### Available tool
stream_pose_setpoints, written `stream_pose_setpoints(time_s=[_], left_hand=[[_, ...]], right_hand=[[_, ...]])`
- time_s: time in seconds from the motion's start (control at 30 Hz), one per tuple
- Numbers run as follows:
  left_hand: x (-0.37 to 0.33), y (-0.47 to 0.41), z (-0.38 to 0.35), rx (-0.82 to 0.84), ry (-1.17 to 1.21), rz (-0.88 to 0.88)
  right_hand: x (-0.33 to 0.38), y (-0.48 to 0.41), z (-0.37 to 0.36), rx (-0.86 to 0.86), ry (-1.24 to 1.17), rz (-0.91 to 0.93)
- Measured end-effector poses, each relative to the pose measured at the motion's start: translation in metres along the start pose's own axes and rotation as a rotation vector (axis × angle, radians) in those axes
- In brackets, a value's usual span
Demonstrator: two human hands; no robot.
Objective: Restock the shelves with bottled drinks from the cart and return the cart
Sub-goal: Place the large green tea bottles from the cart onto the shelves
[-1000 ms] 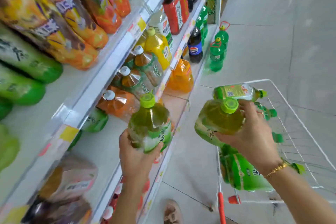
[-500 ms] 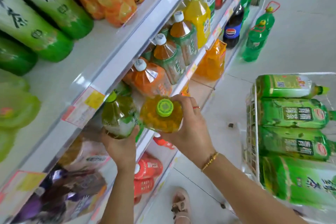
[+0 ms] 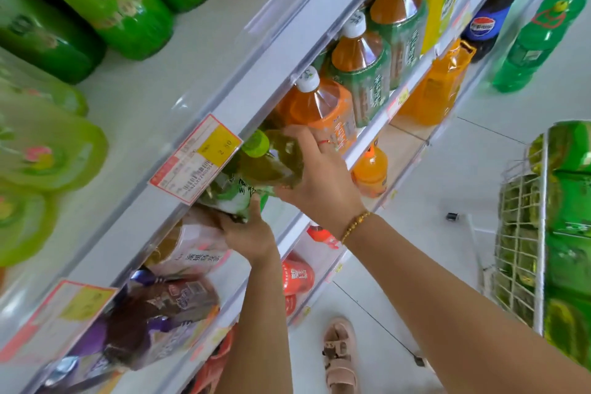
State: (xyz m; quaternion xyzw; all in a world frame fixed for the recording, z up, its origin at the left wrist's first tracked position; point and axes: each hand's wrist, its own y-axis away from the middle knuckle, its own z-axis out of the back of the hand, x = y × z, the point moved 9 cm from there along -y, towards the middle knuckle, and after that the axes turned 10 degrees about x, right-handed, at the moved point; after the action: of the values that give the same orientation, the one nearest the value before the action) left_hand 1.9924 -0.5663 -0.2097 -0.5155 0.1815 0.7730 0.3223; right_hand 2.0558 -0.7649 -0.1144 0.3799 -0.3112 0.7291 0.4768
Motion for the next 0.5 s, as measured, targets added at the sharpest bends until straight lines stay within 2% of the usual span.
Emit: stream_pose_setpoints(time_s=[0.1, 0.23, 0.3, 0.37, 0.5], left_hand=[[0.012, 0.008, -0.001, -0.046, 0.052, 0.137], [0.038, 0.012, 0.004, -0.119, 0.231, 0.469], [0.043, 0.023, -0.004, -0.072, 0.319, 0.646], [0.024, 0.035, -0.020, 0.055, 0.385, 0.690], [0.024, 0.016, -0.033, 0.016, 0.657, 0.736]], right_hand=[[0.002, -0.014, -0.013, 0.059, -0.023, 0.038], [-0.002, -0.027, -0.026, 0.067, -0.016, 0.067], [-0.005, -0.029, -0.029, 0.065, -0.008, 0.084], [-0.007, -0.028, -0.027, 0.074, -0.017, 0.073], [0.000, -0.025, -0.025, 0.141, 0.177, 0.040]])
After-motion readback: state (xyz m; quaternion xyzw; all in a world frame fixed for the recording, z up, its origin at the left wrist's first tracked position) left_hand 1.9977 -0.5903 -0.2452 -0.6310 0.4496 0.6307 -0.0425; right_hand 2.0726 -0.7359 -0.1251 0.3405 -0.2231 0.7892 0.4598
